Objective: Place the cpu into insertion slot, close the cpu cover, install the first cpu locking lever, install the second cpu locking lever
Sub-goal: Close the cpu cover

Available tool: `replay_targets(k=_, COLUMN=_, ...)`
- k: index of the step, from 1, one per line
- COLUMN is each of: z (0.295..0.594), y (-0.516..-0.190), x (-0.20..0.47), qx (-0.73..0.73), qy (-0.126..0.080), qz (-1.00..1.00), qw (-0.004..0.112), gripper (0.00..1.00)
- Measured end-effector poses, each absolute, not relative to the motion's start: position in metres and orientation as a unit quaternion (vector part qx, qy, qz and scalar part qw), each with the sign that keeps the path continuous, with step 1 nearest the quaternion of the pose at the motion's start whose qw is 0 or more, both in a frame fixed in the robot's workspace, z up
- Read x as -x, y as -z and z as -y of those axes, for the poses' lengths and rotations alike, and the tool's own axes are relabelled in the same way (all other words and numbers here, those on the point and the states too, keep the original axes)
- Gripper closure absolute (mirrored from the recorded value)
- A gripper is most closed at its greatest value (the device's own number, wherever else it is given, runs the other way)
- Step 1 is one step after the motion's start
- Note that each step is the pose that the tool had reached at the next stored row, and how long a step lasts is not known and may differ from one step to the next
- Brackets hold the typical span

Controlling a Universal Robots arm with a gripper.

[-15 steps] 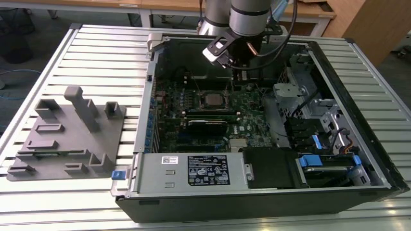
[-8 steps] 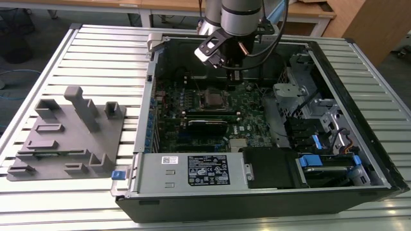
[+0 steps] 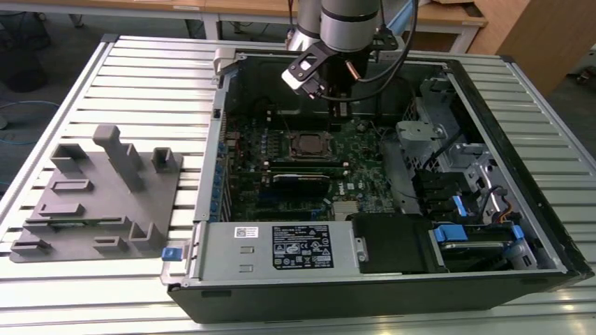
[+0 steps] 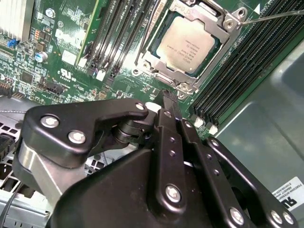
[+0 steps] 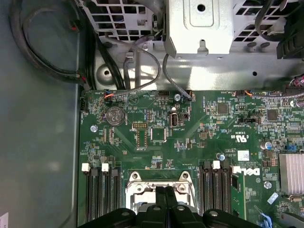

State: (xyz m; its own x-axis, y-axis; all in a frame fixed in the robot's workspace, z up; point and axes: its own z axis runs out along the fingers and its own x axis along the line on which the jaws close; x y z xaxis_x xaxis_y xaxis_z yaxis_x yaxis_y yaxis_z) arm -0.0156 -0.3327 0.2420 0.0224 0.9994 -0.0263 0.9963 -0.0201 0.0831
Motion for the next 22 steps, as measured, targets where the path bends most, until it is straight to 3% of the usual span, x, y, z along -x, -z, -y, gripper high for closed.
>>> replay_targets(k=6, z=0.333, y=-0.242, x=0.016, qx=-0.714, qy=-0.012, qz=-0.699, qw=0.032, gripper=0.89)
replay_targets(k=22, z=0.333, y=-0.241, x=0.026, qx=-0.714, qy=-0.012, qz=-0.699, qw=0.031, gripper=0.89)
